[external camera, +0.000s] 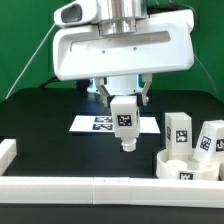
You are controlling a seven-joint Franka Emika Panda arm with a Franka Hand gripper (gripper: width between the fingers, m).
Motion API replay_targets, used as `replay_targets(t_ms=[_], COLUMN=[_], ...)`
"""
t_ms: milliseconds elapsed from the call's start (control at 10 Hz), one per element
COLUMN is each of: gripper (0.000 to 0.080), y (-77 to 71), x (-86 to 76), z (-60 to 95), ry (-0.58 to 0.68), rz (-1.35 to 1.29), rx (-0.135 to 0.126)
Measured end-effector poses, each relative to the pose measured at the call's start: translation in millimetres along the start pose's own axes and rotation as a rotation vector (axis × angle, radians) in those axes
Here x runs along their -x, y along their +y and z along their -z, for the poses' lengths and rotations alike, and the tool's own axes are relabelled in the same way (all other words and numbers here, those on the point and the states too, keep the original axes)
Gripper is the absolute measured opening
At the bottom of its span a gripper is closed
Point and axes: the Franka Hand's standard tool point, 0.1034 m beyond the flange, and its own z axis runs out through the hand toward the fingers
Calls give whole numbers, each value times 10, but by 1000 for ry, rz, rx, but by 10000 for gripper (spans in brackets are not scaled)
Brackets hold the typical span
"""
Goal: Assemble stool
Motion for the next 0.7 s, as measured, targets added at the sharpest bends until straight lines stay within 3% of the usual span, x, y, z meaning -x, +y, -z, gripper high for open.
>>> replay_targets(t_ms=[300,400,600,700], gripper=[340,340,340,340], y=[-18,-165,-459,-439], x=[11,-24,-111,-137], z=[-20,-30,-45,-50], ry=[-4,-2,-52,-38], rz=[10,90,162,159], rx=[3,22,20,20])
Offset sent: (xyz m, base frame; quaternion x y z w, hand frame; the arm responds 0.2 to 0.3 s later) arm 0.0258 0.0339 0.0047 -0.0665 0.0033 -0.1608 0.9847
